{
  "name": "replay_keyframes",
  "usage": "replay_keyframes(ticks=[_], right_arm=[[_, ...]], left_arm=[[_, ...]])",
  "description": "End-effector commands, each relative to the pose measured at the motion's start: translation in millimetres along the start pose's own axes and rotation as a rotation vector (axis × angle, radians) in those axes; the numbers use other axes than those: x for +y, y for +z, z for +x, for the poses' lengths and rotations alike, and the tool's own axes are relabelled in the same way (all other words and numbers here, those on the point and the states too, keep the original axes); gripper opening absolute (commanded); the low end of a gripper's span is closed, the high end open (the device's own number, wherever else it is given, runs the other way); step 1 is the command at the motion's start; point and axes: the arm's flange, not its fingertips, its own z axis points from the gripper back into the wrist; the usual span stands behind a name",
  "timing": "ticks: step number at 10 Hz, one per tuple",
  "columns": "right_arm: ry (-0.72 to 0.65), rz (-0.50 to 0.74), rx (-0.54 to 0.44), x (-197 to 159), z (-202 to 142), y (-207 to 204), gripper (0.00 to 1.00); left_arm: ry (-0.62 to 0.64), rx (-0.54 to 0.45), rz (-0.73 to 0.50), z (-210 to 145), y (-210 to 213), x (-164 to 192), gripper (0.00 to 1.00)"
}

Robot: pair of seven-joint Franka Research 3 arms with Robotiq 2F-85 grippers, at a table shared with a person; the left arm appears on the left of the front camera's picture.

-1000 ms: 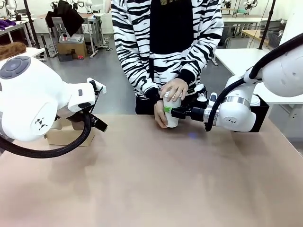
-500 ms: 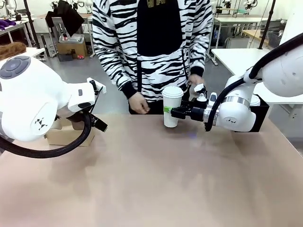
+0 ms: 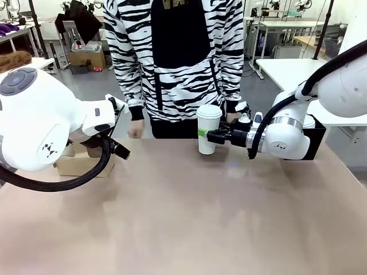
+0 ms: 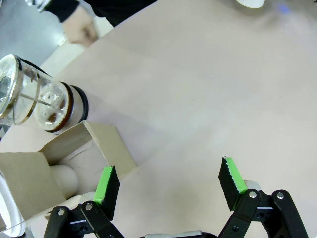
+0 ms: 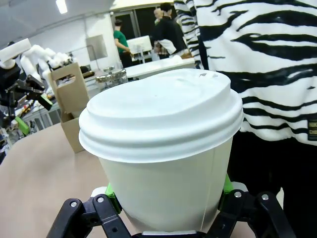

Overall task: Pour a drink into a cup and package it in a carrier.
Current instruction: When a person places the Paper Cup Lid on the 600 ml Paper Cup , lift the 600 ml Paper Cup.

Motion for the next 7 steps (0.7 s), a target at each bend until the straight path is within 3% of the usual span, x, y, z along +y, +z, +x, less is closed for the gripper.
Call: replay_keyframes(ticks=[1,3,7], right_arm=[[-0.01,0.005,-0.002,3.4,6.2,0.6,0.83],[0.0,0.0,0.0,0.0,0.0,0.0,0.83],[0.006,0.04,-0.035,39.9,122.9,44.6,0.83]], left_arm=[[0.001,-0.004,0.0,0.2,1.6,0.5,1.0],[0.001,-0.004,0.0,0.2,1.6,0.5,1.0],[0.001,-0.004,0.0,0.2,1.6,0.5,1.0]])
